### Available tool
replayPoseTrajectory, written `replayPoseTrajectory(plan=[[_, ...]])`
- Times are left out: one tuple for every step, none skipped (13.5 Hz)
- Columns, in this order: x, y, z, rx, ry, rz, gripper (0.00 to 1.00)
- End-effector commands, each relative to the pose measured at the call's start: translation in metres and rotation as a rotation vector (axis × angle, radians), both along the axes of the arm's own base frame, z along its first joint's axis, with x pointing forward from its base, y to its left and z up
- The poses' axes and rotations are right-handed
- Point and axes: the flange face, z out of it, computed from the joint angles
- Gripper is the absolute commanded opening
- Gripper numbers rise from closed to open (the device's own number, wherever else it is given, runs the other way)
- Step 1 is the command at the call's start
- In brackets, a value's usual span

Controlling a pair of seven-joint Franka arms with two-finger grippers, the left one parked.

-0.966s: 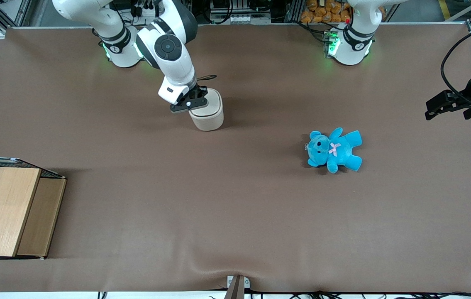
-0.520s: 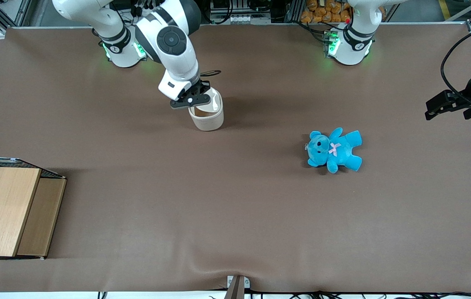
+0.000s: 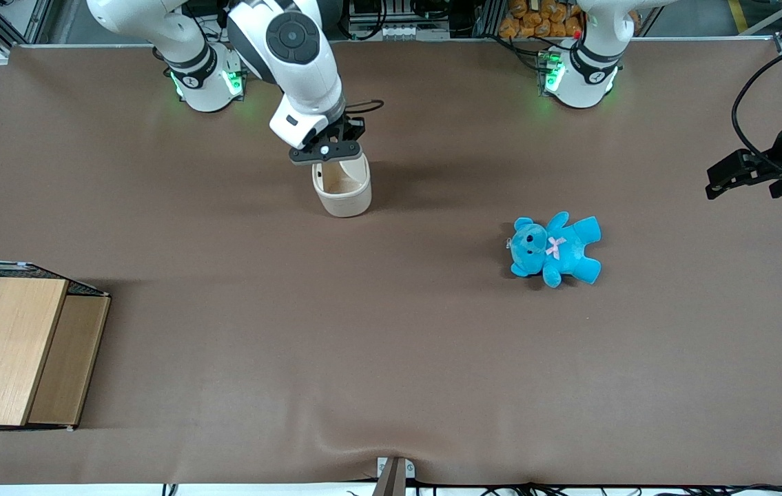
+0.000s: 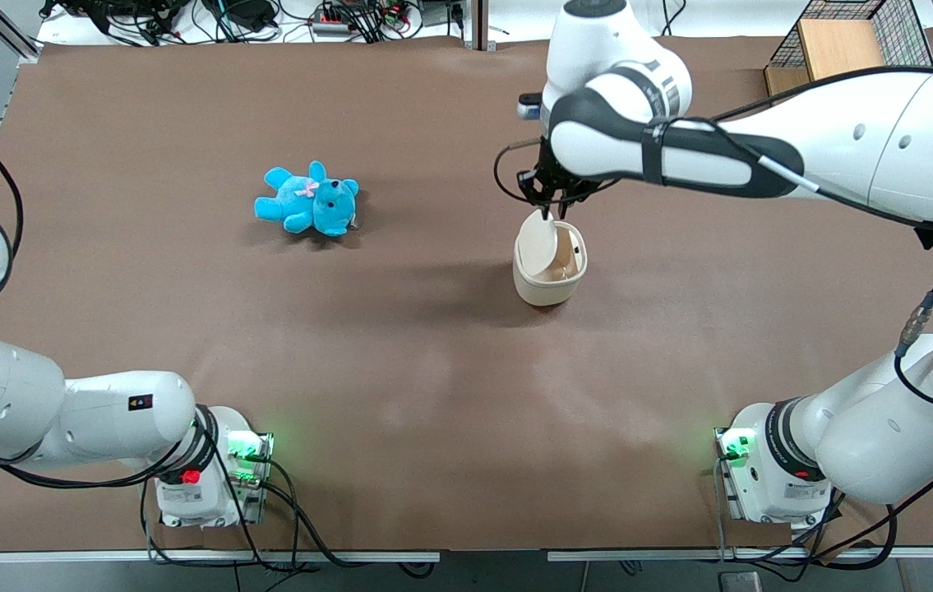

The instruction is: Open trash can with right arm

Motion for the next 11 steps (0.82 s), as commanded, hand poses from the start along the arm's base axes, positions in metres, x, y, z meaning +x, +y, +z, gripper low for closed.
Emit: replayPoseTrajectory(plan=[[0.01,0.005,0.028,0.023,0.018,-0.032,1.0],[0.019,-0.003,0.034,0.021,0.023,-0.048,1.0],[0.033,-0.018,0.039,0.019,0.027,-0.077,1.0],[0.045,-0.032,0.044,0.012,0.038,-0.099,1.0],[0.057,-0.047,0.053,0.006,0.046,-0.126,1.0],[0.068,-0.062,0.062,0.004,0.051,-0.155,1.0],[0.081,-0.079,0.069,0.003,0.055,-0.188,1.0],[0.093,-0.098,0.075,0.0,0.061,-0.221,1.0],[0.103,-0.114,0.081,-0.001,0.063,-0.246,1.0],[0.111,-0.129,0.085,0.003,0.065,-0.255,1.0],[0.117,-0.139,0.091,0.012,0.06,-0.246,1.0]])
